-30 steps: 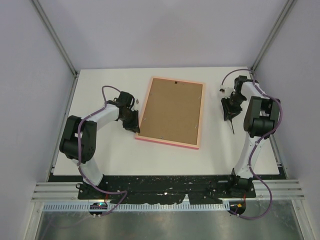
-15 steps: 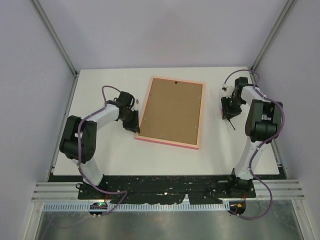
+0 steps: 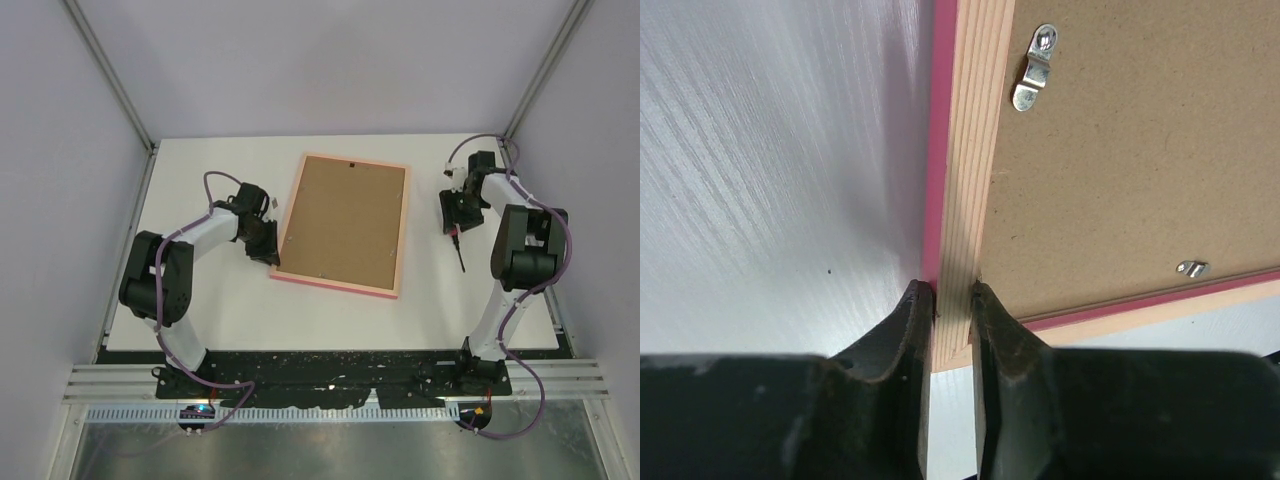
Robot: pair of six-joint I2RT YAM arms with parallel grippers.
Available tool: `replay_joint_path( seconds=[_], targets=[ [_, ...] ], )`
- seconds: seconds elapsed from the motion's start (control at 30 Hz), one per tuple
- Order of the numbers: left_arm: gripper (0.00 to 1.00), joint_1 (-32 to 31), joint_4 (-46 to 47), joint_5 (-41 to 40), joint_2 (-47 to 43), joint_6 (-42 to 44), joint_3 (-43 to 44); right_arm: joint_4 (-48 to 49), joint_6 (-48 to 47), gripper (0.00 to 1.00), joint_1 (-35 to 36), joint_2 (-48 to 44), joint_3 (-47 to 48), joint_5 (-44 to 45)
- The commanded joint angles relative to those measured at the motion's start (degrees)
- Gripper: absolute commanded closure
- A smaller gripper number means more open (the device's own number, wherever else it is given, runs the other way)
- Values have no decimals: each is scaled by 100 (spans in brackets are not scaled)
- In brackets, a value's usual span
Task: Take the photo out of the frame
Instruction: Place the screwdriver at the center of the board, then turn over the photo frame at the center of the board.
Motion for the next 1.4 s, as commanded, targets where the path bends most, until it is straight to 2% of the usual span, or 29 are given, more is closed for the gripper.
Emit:
replay_joint_path(
  seconds=[0.0, 0.1, 0.23, 0.43, 0.57, 0.67, 0.8, 1.07, 1.37],
  targets=[
    [75, 35, 184, 136, -249, -109, 206, 254, 60, 46, 100, -757, 33, 168],
    [61, 35, 131, 49, -284, -100, 259, 394, 43, 46, 240, -978, 7, 238],
    [51, 26, 25, -101, -389, -12, 391, 473, 95, 45, 425, -1101, 42, 239],
    [48, 26, -124, -207, -670, 373, 882, 465, 429, 45, 1005, -970, -11, -322],
    [46, 26, -343, -189, -654, 1050, 1663, 491, 772, 45, 1304, -742, 51, -736],
    [40, 26, -808, -224, -513, 1367, 2217, 588, 1097, 45, 1401, -601, 51, -842],
    [38, -26, -828, -162, -574, 1412, 2263, 736, 1334, 46, 1428, -451, -10, -702],
    [37, -623, -836, -496, -487, 1614, 2482, 887, 1607, 48, 1471, -197, -204, -728],
    [37, -1476, -1205, -918, 356, 1570, 3536, 922, 1888, 55, 1480, 120, -231, -851]
  ],
)
